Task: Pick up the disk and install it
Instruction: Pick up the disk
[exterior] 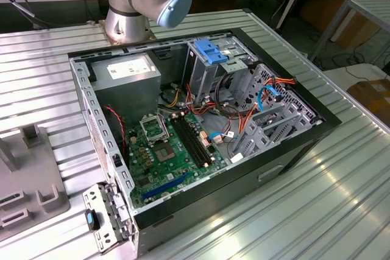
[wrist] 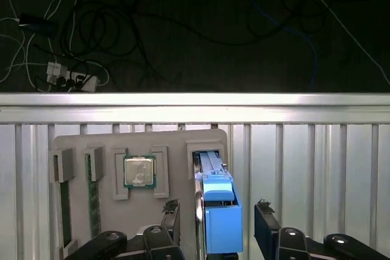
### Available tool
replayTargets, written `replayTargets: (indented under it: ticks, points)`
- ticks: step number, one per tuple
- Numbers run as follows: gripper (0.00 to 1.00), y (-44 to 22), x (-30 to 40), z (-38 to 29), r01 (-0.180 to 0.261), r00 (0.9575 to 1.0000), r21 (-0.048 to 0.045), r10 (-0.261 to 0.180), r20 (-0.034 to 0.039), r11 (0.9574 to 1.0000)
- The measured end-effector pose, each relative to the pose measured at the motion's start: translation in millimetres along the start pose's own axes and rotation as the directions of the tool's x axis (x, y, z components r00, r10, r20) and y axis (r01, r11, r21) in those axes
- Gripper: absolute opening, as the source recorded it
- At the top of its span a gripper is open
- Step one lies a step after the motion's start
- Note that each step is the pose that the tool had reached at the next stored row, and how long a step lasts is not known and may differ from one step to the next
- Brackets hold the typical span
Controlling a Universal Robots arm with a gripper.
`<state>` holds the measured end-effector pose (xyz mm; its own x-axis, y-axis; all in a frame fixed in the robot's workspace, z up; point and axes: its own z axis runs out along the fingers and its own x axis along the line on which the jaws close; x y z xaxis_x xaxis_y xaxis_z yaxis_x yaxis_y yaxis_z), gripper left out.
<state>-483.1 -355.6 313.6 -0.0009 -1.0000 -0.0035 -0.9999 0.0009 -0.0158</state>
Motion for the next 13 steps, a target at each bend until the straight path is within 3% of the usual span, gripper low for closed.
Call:
replayTargets:
  ticks: [8, 9, 12, 13]
  points:
    - [0.58, 0.8, -0.2, 0.0, 0.001, 1.0000, 0.0029, -0.001, 0.0000, 1.0000]
    - [0.45, 0.8, -0.1, 0.0, 0.001, 1.0000, 0.0029, -0.001, 0.0000, 1.0000]
    - [0.44, 0.8, -0.1, 0.0, 0.001, 1.0000, 0.0028, -0.001, 0.0000, 1.0000]
    - [0.37, 0.8, -0.1, 0.0, 0.001, 1.0000, 0.0028, -0.001, 0.0000, 1.0000]
